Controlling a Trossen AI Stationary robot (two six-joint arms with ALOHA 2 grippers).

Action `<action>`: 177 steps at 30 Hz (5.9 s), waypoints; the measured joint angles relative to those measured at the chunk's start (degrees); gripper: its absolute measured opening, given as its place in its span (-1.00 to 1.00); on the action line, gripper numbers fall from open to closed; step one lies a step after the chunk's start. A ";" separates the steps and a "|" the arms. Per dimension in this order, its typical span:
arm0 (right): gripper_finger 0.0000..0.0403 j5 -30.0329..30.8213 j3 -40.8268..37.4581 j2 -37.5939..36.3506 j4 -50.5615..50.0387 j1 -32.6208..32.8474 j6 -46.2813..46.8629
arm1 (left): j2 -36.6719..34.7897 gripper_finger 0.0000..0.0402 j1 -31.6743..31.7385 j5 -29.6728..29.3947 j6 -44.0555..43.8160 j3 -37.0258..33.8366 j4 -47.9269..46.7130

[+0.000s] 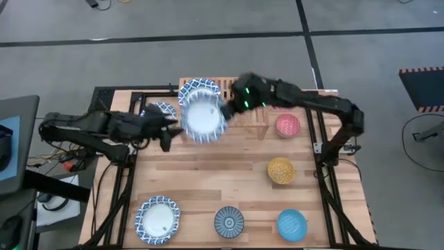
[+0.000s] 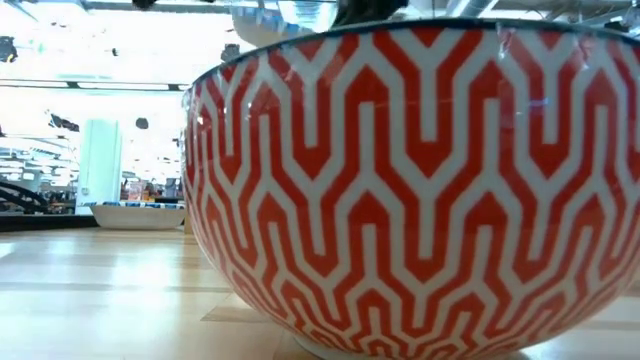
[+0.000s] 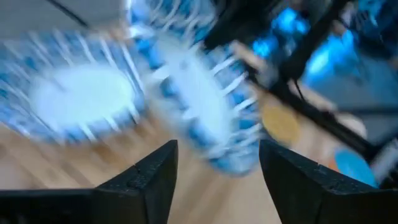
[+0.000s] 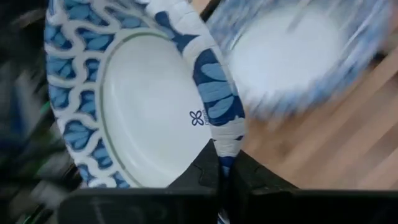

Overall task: Place and stack bowls onto a shelf
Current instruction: Stack the big white bowl on top of the big white bowl

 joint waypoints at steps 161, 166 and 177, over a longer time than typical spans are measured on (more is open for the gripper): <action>0.06 18.07 -37.57 -24.73 -12.63 15.96 19.82 | 27.69 -0.54 54.54 42.95 11.00 20.35 -13.70; 0.06 18.71 -37.57 -24.71 -12.65 17.38 20.88 | 28.49 -0.13 55.04 36.93 13.18 24.58 -15.33; 0.06 21.72 -37.58 -24.71 -15.82 20.77 25.67 | 26.11 0.26 56.40 22.93 28.10 30.63 -25.63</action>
